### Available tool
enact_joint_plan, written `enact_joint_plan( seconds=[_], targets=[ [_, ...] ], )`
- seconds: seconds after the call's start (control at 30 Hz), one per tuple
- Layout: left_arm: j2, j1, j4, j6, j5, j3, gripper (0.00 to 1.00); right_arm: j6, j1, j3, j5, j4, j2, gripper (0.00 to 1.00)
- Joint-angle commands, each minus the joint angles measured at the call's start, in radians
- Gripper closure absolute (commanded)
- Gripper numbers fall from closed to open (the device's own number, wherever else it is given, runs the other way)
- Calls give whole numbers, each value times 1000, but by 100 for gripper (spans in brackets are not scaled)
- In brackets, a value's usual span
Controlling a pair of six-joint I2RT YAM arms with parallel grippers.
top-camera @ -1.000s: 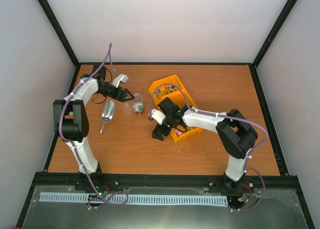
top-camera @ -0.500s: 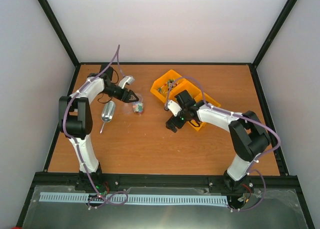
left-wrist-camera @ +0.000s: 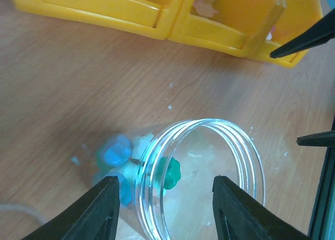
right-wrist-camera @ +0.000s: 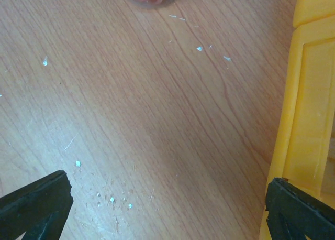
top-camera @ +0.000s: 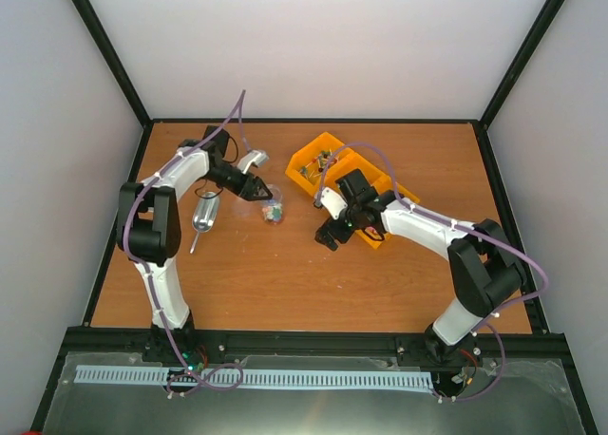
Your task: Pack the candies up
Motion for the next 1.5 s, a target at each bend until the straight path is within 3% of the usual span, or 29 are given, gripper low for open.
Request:
enact_joint_plan(
  seconds=[0.0,0.47,0.9,1.33,1.47],
  targets=[
    [-22,-64,-45,46,13,-13,51,8,-6,-15,-16,-13,-39,0],
    [-99,-302,-56,15,47,-173,53,-65,-34,-97,-136,-39,-180,0],
    [-89,-372,-89,-13,26,-145,52,-62,-41,-176,-179,-29,-258,0],
    [-154,-444,-193,48,-42,-90,32,-85,-54,-196,-199,-30,-315,0],
    [-206,-440,-231,78,-82,-35,15,-94,-54,-201,-210,-30,-339,0]
  ],
)
